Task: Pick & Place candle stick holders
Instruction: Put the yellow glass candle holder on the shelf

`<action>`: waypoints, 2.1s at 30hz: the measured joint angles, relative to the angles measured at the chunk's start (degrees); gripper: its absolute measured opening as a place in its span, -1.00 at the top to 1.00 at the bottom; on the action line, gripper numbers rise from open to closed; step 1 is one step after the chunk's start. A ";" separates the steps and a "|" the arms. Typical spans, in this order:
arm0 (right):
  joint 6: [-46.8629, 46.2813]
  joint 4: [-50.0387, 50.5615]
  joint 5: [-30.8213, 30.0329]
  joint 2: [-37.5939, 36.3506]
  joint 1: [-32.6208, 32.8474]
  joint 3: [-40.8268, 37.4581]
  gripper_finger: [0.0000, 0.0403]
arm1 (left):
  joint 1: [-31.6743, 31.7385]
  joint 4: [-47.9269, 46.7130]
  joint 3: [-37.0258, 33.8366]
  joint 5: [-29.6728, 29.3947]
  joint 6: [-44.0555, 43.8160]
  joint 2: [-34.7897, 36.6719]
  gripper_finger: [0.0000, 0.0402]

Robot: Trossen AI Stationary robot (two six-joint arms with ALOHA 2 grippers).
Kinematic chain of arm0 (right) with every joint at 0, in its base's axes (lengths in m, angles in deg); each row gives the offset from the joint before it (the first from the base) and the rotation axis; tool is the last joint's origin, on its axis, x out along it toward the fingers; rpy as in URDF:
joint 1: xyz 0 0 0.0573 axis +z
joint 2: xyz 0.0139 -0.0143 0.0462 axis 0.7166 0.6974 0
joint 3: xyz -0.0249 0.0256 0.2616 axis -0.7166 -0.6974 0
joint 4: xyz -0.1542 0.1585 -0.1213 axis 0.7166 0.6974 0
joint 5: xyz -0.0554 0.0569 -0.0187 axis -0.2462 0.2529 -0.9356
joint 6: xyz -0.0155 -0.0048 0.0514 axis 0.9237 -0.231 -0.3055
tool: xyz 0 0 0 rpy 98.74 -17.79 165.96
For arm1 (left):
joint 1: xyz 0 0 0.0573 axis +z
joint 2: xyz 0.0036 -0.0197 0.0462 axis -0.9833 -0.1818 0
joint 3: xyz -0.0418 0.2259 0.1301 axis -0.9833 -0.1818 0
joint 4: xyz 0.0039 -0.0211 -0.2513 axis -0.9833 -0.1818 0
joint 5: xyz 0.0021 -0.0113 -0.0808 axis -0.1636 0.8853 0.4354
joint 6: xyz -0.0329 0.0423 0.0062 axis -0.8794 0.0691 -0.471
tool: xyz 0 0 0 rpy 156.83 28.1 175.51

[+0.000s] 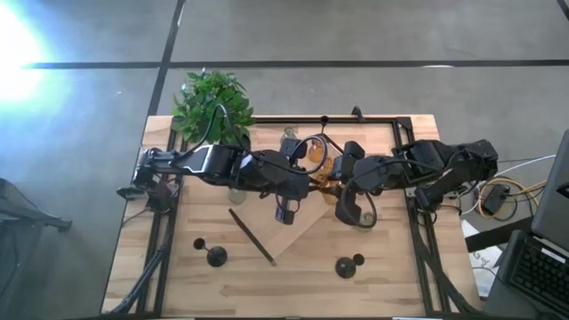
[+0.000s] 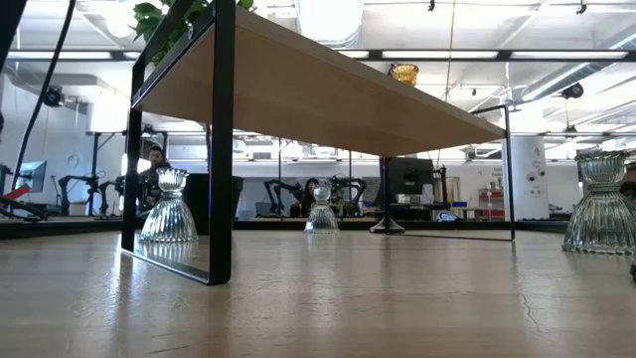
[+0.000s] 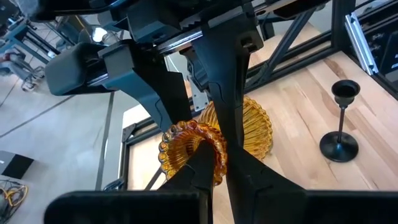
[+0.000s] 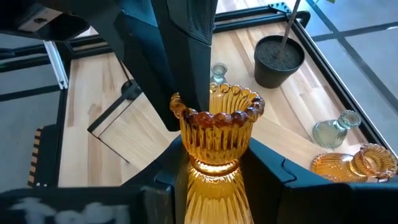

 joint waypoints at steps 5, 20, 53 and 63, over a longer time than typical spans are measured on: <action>-0.18 1.06 -0.51 -0.39 0.07 0.00 0.47 | 0.00 -0.27 0.00 0.43 -1.63 0.02 0.55; -7.92 2.64 -18.88 -8.68 6.30 -6.63 0.47 | -0.03 -0.12 -2.38 -0.84 -11.64 7.32 0.19; -2.77 -65.19 -49.79 -35.56 15.44 -78.41 0.47 | -0.70 58.49 -58.62 -15.28 -3.06 39.76 0.19; 6.43 -81.78 -47.37 -35.47 12.37 -84.93 0.47 | -0.70 58.65 -58.62 -15.27 -3.04 39.82 0.19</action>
